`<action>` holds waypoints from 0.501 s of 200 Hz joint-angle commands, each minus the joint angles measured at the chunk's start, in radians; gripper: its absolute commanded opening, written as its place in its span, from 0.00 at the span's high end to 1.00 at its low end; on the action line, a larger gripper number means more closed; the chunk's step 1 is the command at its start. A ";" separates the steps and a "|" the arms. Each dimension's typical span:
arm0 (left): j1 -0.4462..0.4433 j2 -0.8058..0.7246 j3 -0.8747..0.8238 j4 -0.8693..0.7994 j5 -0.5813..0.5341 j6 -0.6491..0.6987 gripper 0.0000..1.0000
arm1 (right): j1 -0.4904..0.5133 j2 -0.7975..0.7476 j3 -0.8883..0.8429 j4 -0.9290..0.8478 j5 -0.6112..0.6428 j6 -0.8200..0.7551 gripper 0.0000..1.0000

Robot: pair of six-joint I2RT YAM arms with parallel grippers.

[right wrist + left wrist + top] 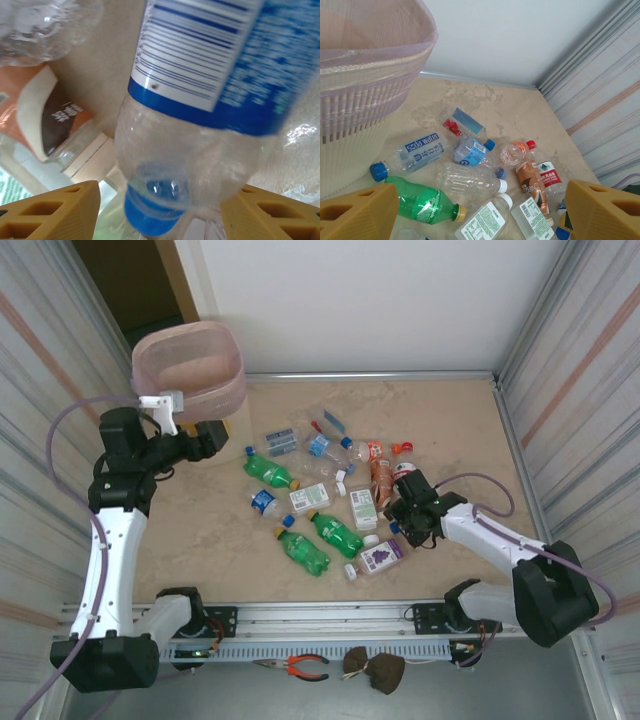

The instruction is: Put the plastic bottles in the bin

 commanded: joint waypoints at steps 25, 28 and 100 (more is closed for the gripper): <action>-0.002 -0.039 -0.009 -0.013 0.025 -0.011 0.14 | 0.007 0.034 -0.038 0.039 0.045 0.089 0.41; -0.003 -0.040 -0.009 -0.015 0.024 -0.010 0.14 | 0.007 0.034 -0.038 0.037 0.049 0.090 0.42; -0.001 -0.053 -0.006 -0.025 0.012 -0.008 0.14 | 0.007 0.007 -0.059 0.012 0.086 0.143 0.58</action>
